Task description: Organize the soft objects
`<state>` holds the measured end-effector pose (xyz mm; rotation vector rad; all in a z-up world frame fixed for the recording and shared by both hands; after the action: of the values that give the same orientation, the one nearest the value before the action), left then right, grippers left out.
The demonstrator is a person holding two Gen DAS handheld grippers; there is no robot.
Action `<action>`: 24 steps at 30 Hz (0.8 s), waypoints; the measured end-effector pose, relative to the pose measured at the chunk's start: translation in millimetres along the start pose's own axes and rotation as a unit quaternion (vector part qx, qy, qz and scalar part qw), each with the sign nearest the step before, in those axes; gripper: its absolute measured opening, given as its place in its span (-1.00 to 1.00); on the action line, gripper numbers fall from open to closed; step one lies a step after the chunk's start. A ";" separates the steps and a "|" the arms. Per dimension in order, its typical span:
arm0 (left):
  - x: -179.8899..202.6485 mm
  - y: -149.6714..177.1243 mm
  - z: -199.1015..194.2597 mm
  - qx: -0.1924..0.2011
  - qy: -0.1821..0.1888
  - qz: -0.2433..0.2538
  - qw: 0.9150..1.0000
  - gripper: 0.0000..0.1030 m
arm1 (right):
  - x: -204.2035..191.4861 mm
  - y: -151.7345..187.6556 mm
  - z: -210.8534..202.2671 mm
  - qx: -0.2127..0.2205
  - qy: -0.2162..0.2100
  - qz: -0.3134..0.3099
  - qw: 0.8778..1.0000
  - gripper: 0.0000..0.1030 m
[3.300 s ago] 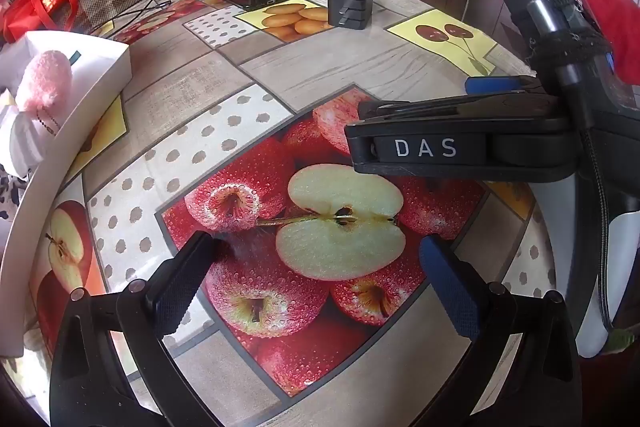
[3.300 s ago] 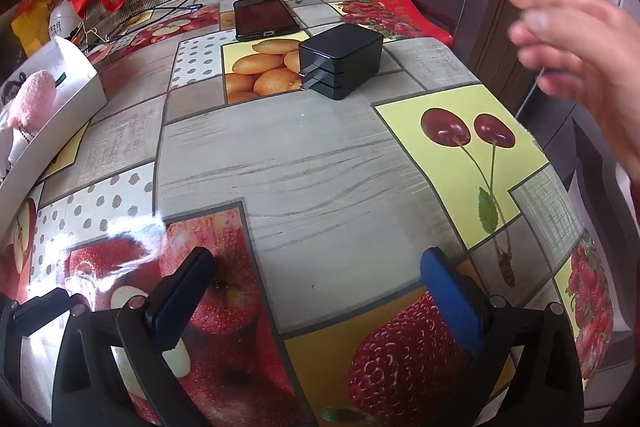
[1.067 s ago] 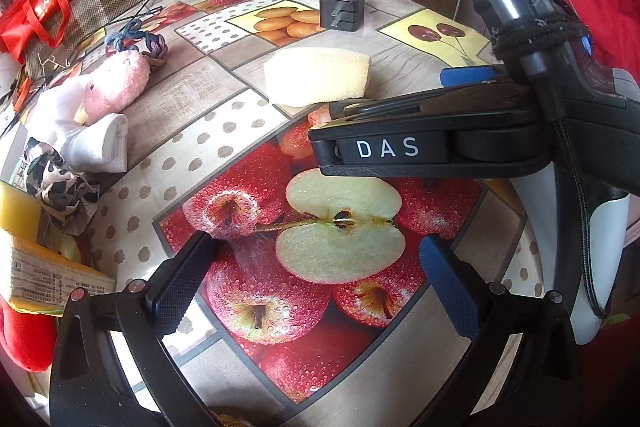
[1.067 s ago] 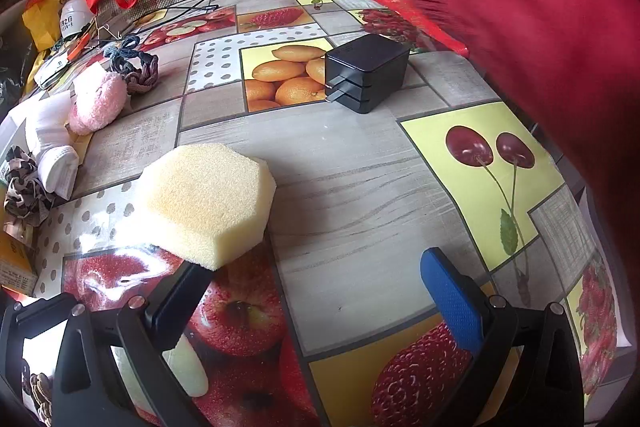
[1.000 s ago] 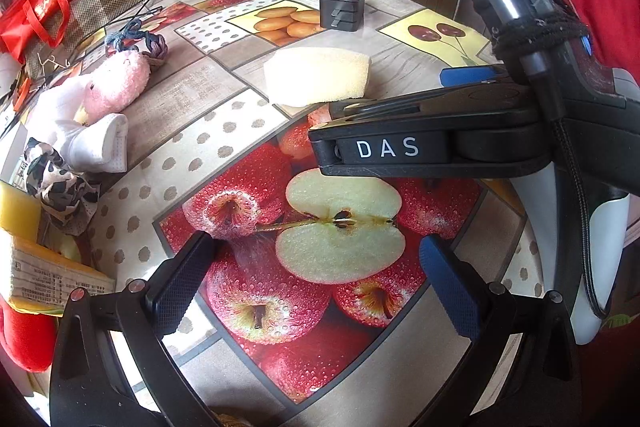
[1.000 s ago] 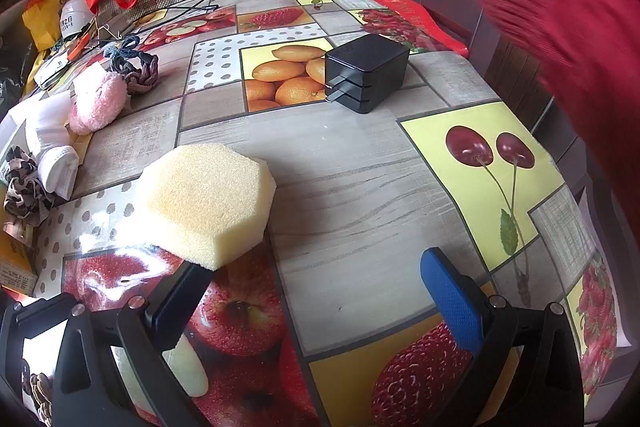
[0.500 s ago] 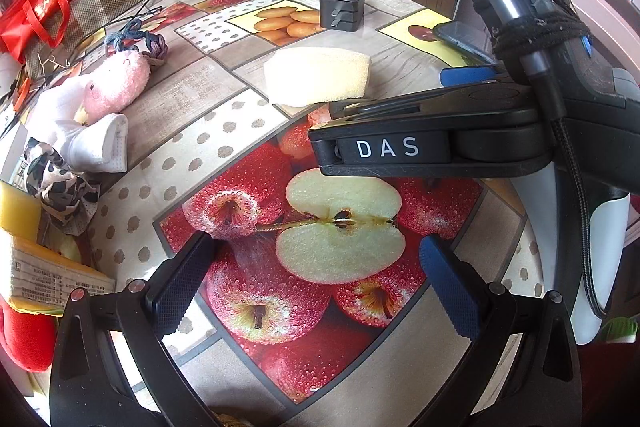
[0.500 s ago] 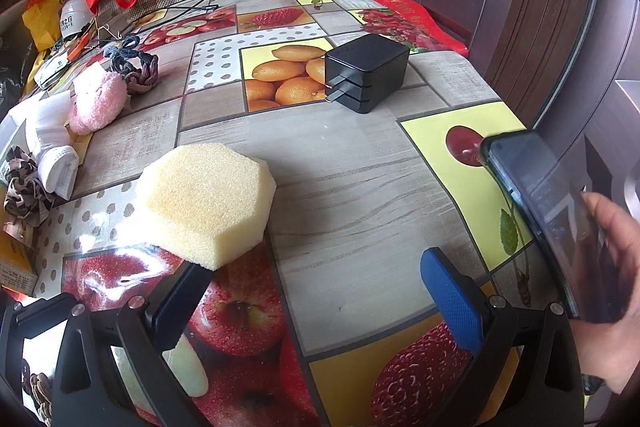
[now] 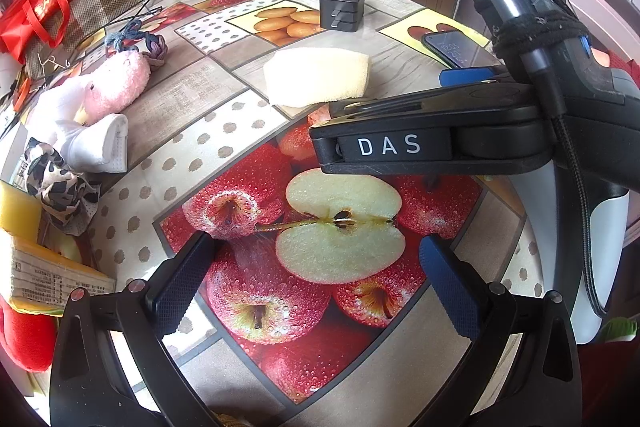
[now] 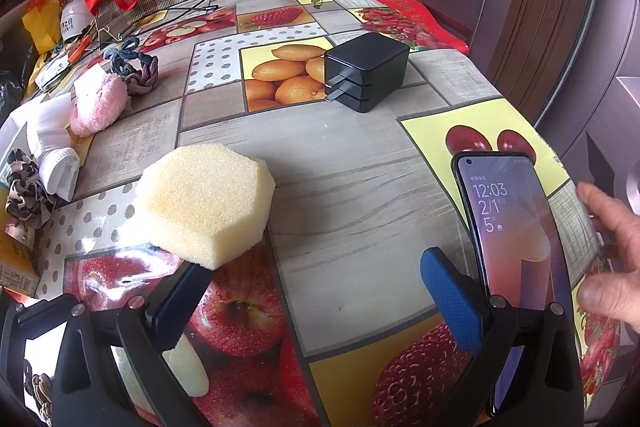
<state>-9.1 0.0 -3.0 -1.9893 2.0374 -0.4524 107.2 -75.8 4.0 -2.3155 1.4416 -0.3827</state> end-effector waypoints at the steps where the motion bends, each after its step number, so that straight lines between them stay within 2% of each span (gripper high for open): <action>1: -0.1 0.2 -0.2 0.000 0.000 0.000 1.000 0.99 | 0.0 0.0 -0.2 0.000 0.000 0.000 1.000 1.00; 18: -0.6 -0.4 -0.5 0.005 0.006 -0.005 1.000 0.99 | 0.7 0.8 -0.8 -0.002 0.000 0.000 1.000 1.00; 21: -13.0 8.3 -15.7 0.031 0.033 -0.039 0.998 0.99 | 0.7 0.7 -0.6 -0.001 0.000 0.000 1.000 1.00; 24: -33.5 21.8 -36.5 0.073 0.063 -0.091 0.991 0.99 | 0.6 0.8 -0.6 -0.001 0.000 0.000 1.000 1.00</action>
<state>-42.4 35.4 20.8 -2.1124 1.8400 -0.7595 106.6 -76.8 4.1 -2.3169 1.4421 -0.3830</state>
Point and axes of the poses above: each gripper's, at about its wrist camera, not at the fingertips, and z roughly the way its jaws point, x to its right, y to its underside, the point moved 1 cm from there along z, roughly the way its jaws point, and after that the axes turned 10 degrees about -x, right-handed, at the moved point
